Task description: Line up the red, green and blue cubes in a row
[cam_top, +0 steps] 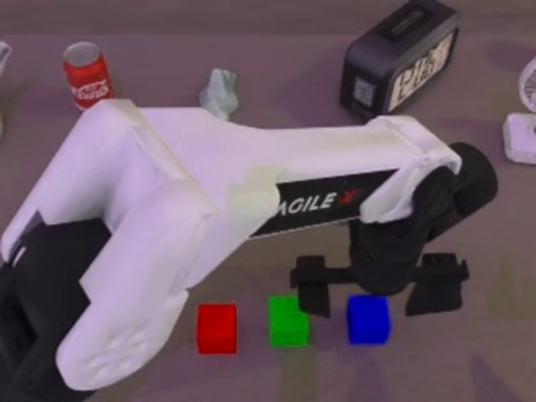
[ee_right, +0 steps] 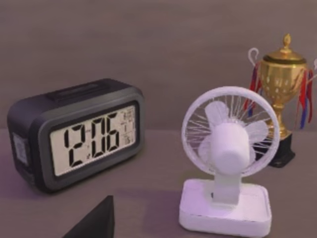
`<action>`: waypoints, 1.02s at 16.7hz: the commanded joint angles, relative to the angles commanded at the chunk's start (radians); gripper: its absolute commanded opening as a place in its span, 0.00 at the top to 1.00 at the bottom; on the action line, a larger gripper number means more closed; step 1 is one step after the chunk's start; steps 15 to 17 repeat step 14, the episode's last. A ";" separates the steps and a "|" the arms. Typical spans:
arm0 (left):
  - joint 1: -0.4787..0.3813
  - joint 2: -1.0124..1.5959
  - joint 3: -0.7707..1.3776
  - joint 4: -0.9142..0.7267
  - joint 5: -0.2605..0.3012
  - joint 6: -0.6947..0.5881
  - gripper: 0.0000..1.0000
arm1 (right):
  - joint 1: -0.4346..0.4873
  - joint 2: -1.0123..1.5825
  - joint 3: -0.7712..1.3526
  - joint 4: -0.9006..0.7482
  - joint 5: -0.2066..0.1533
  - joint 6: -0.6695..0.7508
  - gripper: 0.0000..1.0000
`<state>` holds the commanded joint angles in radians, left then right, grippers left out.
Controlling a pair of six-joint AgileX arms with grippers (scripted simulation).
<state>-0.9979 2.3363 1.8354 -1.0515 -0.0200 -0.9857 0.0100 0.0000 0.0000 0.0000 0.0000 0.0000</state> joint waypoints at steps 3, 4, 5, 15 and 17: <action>0.000 0.000 0.000 0.000 0.000 0.000 0.00 | 0.000 0.000 0.000 0.000 0.000 0.000 0.00; 0.002 0.000 0.000 0.000 0.000 0.000 0.00 | 0.000 0.000 0.000 0.000 0.000 0.000 0.00; 0.002 -0.001 0.004 -0.004 0.000 -0.001 0.00 | 0.000 0.000 0.000 0.000 0.000 0.000 0.00; 0.017 -0.051 0.194 -0.244 -0.001 -0.006 0.00 | 0.000 0.000 0.000 0.000 0.000 0.000 0.00; 0.017 -0.051 0.194 -0.244 -0.001 -0.006 0.00 | 0.000 0.000 0.000 0.000 0.000 0.000 0.00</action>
